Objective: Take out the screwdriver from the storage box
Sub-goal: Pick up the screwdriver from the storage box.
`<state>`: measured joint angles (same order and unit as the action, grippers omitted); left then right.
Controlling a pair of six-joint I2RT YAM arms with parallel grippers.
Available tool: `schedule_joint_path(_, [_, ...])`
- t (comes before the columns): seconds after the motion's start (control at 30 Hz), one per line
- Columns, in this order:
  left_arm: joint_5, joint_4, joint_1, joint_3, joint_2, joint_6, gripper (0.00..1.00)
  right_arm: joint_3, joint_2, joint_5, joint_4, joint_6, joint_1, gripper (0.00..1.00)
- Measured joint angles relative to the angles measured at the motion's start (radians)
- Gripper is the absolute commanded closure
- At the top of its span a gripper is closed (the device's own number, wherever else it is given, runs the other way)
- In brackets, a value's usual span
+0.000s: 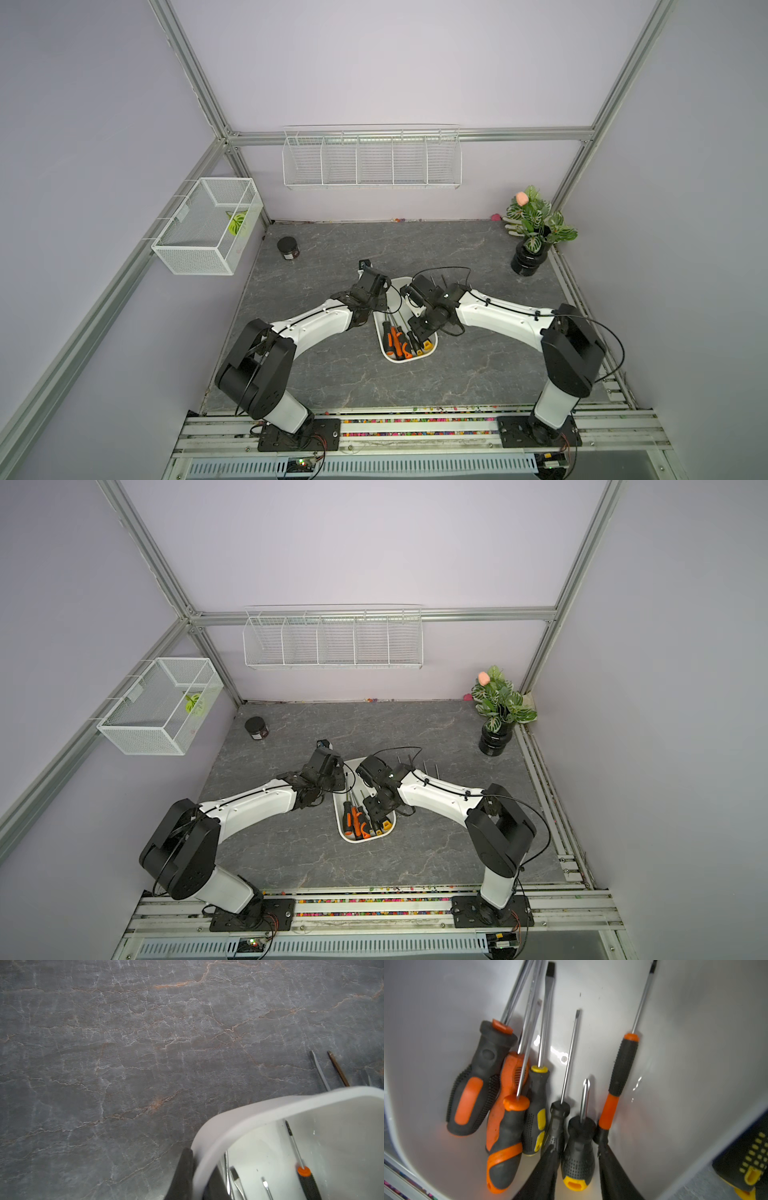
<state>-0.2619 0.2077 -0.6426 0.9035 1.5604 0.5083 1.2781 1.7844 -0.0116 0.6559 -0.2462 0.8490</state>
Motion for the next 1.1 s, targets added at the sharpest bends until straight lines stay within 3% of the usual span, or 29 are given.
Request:
schedule_joint_path(0.37, [0.001, -0.011, 0.000, -0.010, -0.005, 0.006, 1.00, 0.108, 0.105, 0.014, -0.027, 0.024, -0.067, 0.63])
schedule_joint_path(1.1, [0.001, -0.014, -0.005, -0.012, -0.005, 0.014, 1.00, 0.186, 0.200, -0.037, -0.017, 0.068, -0.087, 0.64])
